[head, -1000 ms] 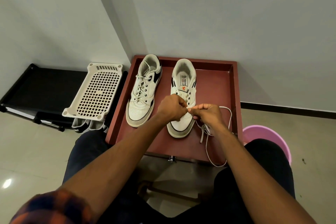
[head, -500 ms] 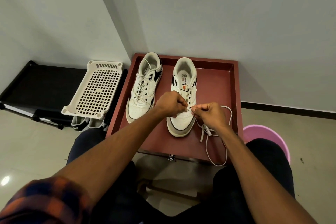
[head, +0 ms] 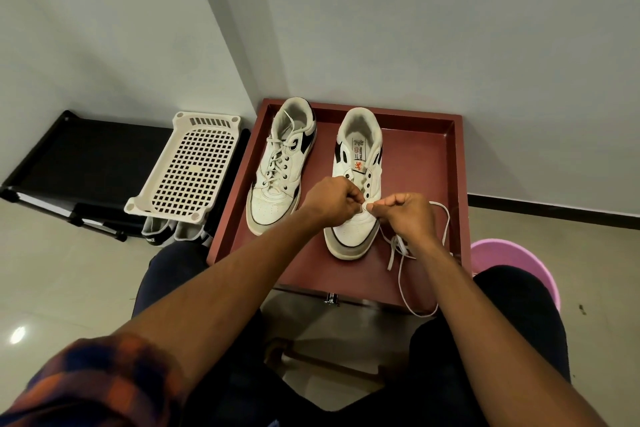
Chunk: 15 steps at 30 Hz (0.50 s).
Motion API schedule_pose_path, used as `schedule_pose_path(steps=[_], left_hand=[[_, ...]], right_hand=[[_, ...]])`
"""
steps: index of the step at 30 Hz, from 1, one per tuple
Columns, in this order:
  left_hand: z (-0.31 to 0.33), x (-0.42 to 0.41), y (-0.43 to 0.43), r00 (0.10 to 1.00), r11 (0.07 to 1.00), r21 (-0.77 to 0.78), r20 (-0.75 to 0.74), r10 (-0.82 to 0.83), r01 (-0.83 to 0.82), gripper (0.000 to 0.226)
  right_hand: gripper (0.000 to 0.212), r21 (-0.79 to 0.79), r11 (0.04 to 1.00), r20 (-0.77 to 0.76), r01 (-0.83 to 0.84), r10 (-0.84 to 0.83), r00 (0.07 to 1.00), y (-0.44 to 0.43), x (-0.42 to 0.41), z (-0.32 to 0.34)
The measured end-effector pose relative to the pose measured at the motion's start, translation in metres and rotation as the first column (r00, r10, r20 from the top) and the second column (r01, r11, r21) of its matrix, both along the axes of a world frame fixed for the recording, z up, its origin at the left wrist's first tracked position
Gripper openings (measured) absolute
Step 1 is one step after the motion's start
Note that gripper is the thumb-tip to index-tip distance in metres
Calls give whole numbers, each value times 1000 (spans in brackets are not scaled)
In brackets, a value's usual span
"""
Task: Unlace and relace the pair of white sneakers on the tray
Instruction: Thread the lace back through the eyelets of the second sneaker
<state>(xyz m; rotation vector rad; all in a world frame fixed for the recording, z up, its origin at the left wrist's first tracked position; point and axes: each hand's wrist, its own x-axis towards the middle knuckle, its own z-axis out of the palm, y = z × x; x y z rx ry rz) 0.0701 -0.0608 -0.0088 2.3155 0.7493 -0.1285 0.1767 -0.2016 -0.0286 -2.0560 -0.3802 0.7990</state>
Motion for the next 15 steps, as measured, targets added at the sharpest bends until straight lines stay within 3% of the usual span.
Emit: schedule_pose_path(steps=[2, 8, 12, 15], left_hand=[[-2, 0, -4, 999, 996, 82, -29, -27, 29, 10], [-10, 0, -14, 986, 941, 295, -84, -146, 165, 13], [-17, -6, -20, 979, 918, 357, 34, -200, 175, 23], [-22, -12, -24, 963, 925, 362, 193, -190, 111, 19]], right_hand=[[19, 38, 999, -77, 31, -28, 997, 0, -1, 0], [17, 67, 998, -92, 10, -3, 996, -2, 0, 4], [40, -33, 999, 211, 25, -17, 977, 5, -8, 10], [58, -129, 991, 342, 22, 24, 939, 14, -11, 15]])
